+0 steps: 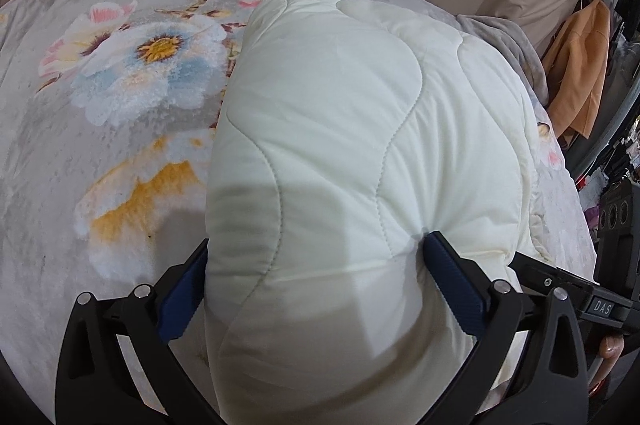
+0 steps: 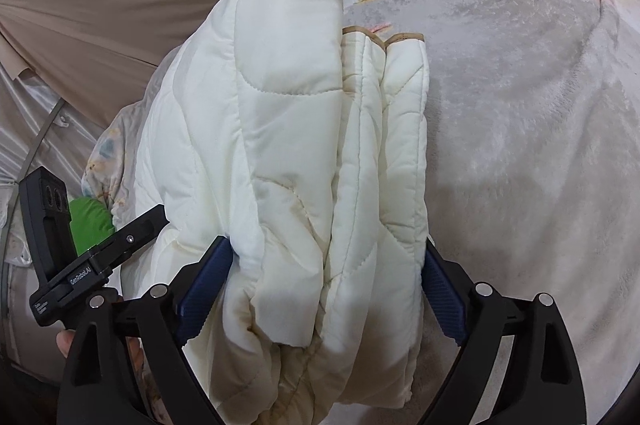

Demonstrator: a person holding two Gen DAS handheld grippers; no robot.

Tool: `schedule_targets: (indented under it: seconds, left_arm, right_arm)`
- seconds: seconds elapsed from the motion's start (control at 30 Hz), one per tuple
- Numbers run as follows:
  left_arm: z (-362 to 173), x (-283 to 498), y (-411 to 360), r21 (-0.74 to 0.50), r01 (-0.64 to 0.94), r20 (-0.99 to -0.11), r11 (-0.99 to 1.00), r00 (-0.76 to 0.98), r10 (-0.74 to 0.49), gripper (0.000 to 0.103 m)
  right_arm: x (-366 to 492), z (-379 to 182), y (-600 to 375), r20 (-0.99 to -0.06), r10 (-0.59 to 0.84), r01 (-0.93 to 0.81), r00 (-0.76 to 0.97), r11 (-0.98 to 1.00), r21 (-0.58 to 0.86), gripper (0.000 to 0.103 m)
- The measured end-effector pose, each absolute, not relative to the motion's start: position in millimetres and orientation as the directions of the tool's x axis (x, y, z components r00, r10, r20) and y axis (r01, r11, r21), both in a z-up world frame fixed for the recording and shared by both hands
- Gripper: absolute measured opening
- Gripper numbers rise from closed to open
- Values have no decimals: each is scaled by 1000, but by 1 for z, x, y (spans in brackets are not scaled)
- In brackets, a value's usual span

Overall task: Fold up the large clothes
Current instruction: 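Grasp the bundle with the left gripper while the right gripper grasps it, lifting it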

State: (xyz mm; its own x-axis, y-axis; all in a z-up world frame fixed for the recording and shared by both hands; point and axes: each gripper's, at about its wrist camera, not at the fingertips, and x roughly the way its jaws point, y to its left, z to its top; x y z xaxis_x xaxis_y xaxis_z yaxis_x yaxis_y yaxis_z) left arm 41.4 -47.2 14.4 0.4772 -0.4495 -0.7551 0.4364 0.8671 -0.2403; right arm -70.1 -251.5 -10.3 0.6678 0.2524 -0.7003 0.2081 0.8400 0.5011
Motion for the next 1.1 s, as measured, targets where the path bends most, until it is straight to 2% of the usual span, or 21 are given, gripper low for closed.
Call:
schedule_targets:
  seconds: [0.1, 0.2, 0.23, 0.27, 0.37, 0.47, 0.57, 0.83, 1.1]
  left_arm:
    - [16, 42, -48, -239, 440, -754, 866, 477, -451, 98]
    - [20, 40, -49, -236, 466, -748, 853, 474, -466, 98]
    - [22, 38, -51, -228, 483, -742, 845, 476, -472, 98]
    - [24, 37, -51, -224, 489, -738, 843, 479, -474, 93]
    - [36, 34, -49, -224, 516, -720, 827, 484, -498, 79]
    - [54, 31, -46, -227, 552, -696, 802, 484, -530, 67]
    - [82, 20, -46, -211, 603, -643, 769, 508, -574, 62]
    - [176, -30, -43, -113, 720, -406, 685, 596, -693, 61]
    - [260, -78, -14, -6, 777, -110, 630, 625, -772, 61]
  right_arm:
    - [-67, -7, -246, -706, 229, 200, 670, 860, 469, 84]
    - [-67, 1, -240, -691, 233, 177, 684, 866, 467, 63]
    - [-66, 4, -238, -682, 246, 162, 688, 865, 475, 49]
    - [-67, 7, -236, -675, 259, 151, 691, 862, 484, 39]
    - [-70, 21, -228, -664, 222, 144, 714, 882, 449, 30]
    - [-79, 40, -220, -631, 192, 127, 751, 897, 424, 28]
    - [-93, 64, -212, -582, 157, 118, 798, 907, 405, 28]
    - [-154, 144, -201, -377, 41, 93, 925, 939, 330, 28]
    - [-211, 226, -174, -78, -20, 36, 997, 977, 209, 28]
